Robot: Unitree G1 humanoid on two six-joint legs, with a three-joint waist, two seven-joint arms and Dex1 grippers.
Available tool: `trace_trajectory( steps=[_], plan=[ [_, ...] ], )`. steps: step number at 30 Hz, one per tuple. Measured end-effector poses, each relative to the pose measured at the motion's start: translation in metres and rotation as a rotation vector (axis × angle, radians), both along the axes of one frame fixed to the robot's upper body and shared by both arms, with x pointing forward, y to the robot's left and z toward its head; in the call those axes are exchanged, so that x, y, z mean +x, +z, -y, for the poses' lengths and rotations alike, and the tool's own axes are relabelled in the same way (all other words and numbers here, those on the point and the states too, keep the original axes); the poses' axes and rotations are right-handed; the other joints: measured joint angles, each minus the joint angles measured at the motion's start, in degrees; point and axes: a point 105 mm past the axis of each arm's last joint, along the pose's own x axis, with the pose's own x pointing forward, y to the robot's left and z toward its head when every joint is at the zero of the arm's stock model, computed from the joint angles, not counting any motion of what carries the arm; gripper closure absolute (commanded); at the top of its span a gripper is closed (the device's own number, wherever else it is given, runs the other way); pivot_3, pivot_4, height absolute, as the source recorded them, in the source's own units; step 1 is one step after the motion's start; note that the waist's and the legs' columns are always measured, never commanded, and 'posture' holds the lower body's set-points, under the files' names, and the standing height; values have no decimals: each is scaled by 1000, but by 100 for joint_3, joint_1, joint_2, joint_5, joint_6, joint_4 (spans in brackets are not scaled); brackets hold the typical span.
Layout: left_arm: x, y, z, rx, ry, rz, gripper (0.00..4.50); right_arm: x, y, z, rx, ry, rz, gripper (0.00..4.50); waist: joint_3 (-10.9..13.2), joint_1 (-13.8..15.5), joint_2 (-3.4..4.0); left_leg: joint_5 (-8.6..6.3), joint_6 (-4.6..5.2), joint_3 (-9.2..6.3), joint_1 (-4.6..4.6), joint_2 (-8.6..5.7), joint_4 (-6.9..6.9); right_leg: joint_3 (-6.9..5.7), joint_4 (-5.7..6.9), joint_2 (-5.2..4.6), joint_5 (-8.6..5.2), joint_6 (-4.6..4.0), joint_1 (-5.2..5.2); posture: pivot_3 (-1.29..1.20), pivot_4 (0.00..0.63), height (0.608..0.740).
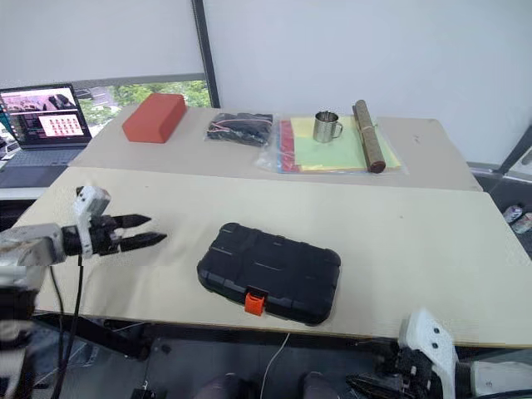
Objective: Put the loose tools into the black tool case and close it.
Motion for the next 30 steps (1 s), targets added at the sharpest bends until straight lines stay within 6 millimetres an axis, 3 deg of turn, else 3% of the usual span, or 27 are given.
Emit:
trace_trajectory(
  steps=[4,8,11,14,16,18,21,24,27,30],
  plan=[
    [25,0,44,39,-112,61,1182,12,-1,-15,-7,63,55,3039,5,-32,-22,-6,8,-11,-8,2,11,17,0,-40,7,5,-5,0,150,736],
    [30,-12,82,137,-288,90,2635,31,-10,-28,-47,102,104,4418,5,-69,-25,20,55,-10,-35,2,24,33,16,-34,31,-42,-37,0,150,736],
    [28,-25,94,213,-388,70,3700,45,-11,-38,-47,125,143,4500,9,-114,-30,26,64,-9,-70,6,46,-2,22,-19,31,-45,-66,0,150,736],
    [24,-28,95,283,-474,49,3700,60,-16,-45,-45,120,144,4500,13,-151,-37,26,64,-16,-85,8,63,-26,25,2,31,-45,-69,0,150,736],
    [15,-31,90,313,-547,13,3700,81,-16,-42,-44,34,187,4500,13,-166,-37,26,65,-16,-87,7,67,-25,26,-9,31,-43,-69,0,150,736],
    [3,-34,90,322,-649,-36,3700,112,-10,-28,-67,-116,260,4500,14,-169,-35,25,66,-16,-92,7,76,-27,27,-24,31,-39,-71,0,150,736],
    [-10,-43,103,255,-732,-99,3700,137,7,-3,-97,-278,359,4500,16,-96,-31,23,71,-27,-106,3,83,-27,26,-37,33,-34,-71,0,150,736],
    [-9,-34,111,129,-692,-114,3700,138,14,10,-85,-336,376,4500,17,-87,-33,27,80,-56,-138,4,93,-31,26,-31,35,-35,-80,0,150,736],
    [-4,3,117,-33,-644,-106,3700,123,14,9,5,-323,294,4500,18,-109,-33,29,82,-62,-137,4,89,-43,29,-11,34,-34,-75,0,150,736],
    [-14,33,135,-127,-701,-91,3700,109,28,-3,103,-264,265,4500,18,-119,-32,28,82,-61,-112,4,85,-44,25,-3,30,-28,-53,0,150,736]
  ],
)
